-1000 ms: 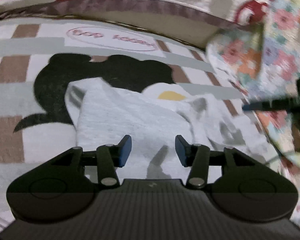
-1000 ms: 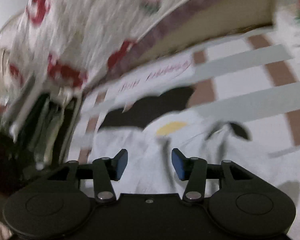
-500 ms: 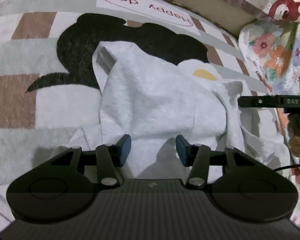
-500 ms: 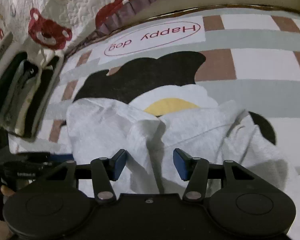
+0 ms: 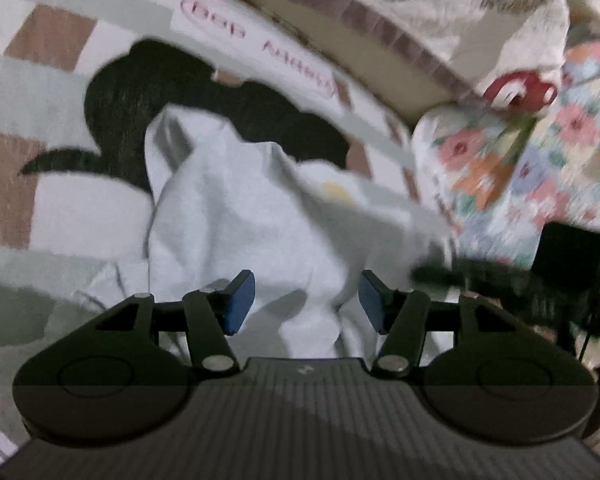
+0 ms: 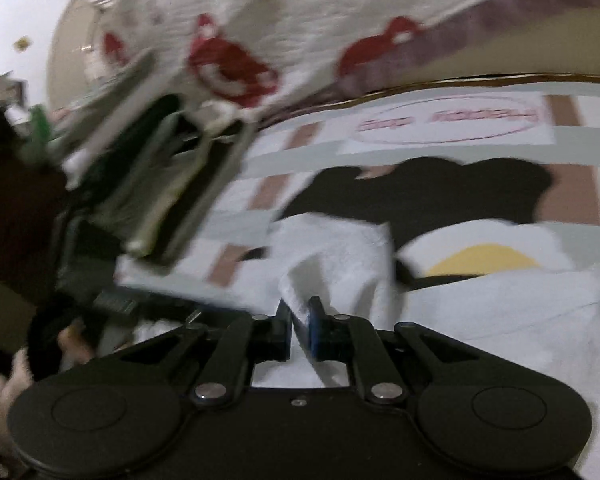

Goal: Fold clothes

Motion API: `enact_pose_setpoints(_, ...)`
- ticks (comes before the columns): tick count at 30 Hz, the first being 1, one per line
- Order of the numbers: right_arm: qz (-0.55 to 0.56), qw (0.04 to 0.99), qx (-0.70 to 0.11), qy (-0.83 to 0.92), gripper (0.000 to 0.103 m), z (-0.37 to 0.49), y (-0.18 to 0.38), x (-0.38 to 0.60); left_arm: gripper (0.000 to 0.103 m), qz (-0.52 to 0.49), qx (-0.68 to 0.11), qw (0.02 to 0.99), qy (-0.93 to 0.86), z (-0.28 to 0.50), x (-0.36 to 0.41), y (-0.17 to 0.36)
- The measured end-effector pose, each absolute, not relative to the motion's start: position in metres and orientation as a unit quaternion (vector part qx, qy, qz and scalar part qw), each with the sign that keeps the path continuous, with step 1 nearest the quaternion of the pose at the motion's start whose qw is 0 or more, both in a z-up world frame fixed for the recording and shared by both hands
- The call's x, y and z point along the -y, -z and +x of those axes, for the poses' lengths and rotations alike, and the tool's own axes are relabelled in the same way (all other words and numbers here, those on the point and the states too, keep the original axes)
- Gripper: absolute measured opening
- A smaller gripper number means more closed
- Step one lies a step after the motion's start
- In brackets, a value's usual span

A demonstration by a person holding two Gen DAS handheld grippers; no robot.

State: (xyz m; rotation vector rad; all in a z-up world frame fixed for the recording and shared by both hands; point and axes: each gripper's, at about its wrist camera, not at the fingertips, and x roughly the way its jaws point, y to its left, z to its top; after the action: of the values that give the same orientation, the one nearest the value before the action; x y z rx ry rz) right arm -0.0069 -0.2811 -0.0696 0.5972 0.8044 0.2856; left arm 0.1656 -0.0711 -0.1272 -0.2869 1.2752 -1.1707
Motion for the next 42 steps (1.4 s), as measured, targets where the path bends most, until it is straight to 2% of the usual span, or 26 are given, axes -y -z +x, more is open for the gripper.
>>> enact_pose_setpoints(6,0.290,0.847,-0.399,-0.200,0.011,-0.017,0.074,0.240,0.062,-0.188,-0.581,0.614,0.499,0.181,0.062,0.136)
enact_pose_setpoints(12,0.307,0.843,-0.400,-0.185,0.011,-0.032,0.085,0.245,0.062,-0.180,-0.606,0.610,0.478,0.178,0.068,0.149)
enact_pose_setpoints(15,0.320,0.841,-0.397,-0.178,0.011,-0.034,0.083,0.254,0.069,-0.191,-0.604,0.606,0.481,0.176,0.069,0.149)
enact_pose_setpoints(17,0.325,0.839,-0.392,-0.194,0.011,-0.035,0.079,0.252,0.069,-0.204,-0.602,0.610,0.473,0.178,0.069,0.151)
enact_pose_setpoints(20,0.299,0.852,-0.376,-0.209,0.011,-0.040,0.072,0.237,0.076,-0.228,-0.602,0.618,0.451,0.183,0.071,0.156)
enact_pose_setpoints(25,0.302,0.850,-0.371,-0.222,0.011,-0.043,0.074,0.227,0.077,-0.250,-0.596,0.611,0.456,0.188,0.074,0.159)
enact_pose_setpoints(29,0.319,0.844,-0.361,-0.237,0.011,-0.048,0.072,0.226,0.077,-0.221,-0.601,0.614,0.461,0.183,0.083,0.159)
enact_pose_setpoints(31,0.323,0.842,-0.360,-0.240,0.011,-0.047,0.071,0.224,0.073,-0.200,-0.596,0.629,0.457,0.179,0.088,0.156)
enact_pose_setpoints(32,0.323,0.841,-0.361,-0.242,0.011,-0.047,0.071,0.222,0.065,-0.188,-0.592,0.636,0.458,0.177,0.089,0.153)
enact_pose_setpoints(33,0.323,0.840,-0.361,-0.244,0.011,-0.047,0.071,0.222,0.039,-0.173,-0.584,0.645,0.461,0.174,0.090,0.150)
enact_pose_setpoints(35,0.321,0.840,-0.361,-0.245,0.011,-0.049,0.070,0.222,0.007,-0.110,-0.560,0.676,0.466,0.167,0.091,0.136)
enact_pose_setpoints(38,0.309,0.838,-0.376,-0.247,0.011,-0.049,0.070,0.226,0.006,-0.028,-0.514,0.723,0.461,0.156,0.078,0.110)
enact_pose_setpoints(42,0.183,0.860,-0.409,-0.246,0.011,-0.056,0.053,0.223,0.006,-0.024,-0.503,0.737,0.451,0.163,0.058,0.101)
